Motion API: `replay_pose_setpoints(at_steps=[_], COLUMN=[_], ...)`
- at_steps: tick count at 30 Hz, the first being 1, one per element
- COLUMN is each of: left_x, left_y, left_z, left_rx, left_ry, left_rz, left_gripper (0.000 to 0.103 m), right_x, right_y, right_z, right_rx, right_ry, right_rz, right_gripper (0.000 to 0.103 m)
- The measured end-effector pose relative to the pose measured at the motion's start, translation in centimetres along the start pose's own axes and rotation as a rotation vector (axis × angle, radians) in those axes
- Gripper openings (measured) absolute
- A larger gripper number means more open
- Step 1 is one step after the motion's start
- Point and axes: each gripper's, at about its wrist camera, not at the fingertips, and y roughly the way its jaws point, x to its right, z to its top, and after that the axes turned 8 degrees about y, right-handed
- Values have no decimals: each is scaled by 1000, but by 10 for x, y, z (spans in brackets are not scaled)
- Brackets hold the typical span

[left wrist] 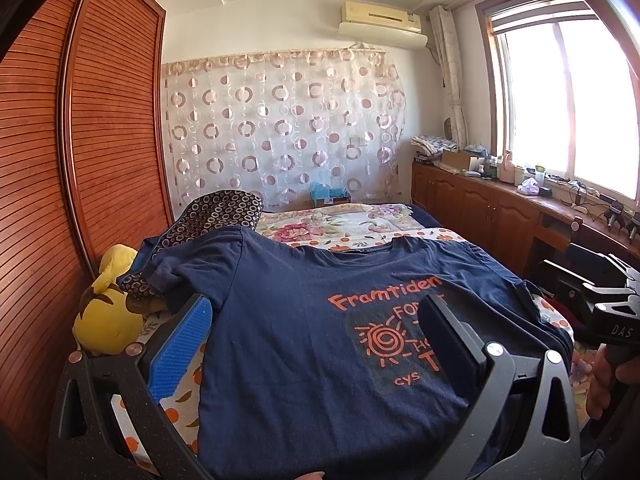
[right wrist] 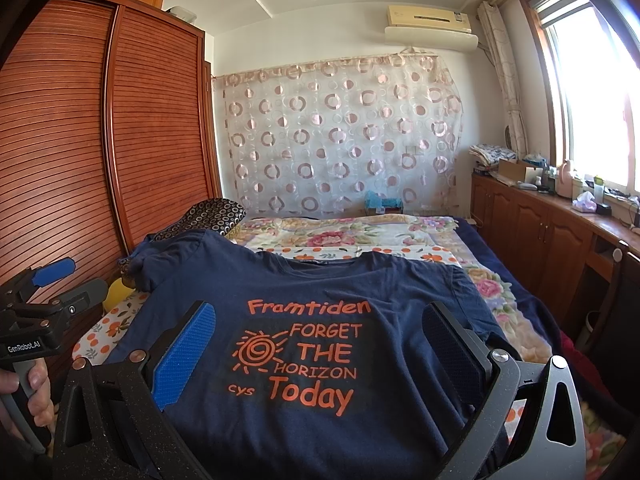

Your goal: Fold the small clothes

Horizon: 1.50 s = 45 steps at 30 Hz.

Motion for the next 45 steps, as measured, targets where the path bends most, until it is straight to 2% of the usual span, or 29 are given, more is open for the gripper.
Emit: replay_pose_setpoints(at_steps=[35,45], left_x=[0,-25], left_y=[1,30], left_z=[0,-21], left_rx=[-5,-67], left_ry=[9,-28], left_rz=[2,38], left_gripper=[103,103], right_x=[1,1], right_y=[0,37], right_z=[-1,-9], right_rx=[3,-82], right_ry=[6,-15], right_rz=[20,38], right_gripper=[103,103])
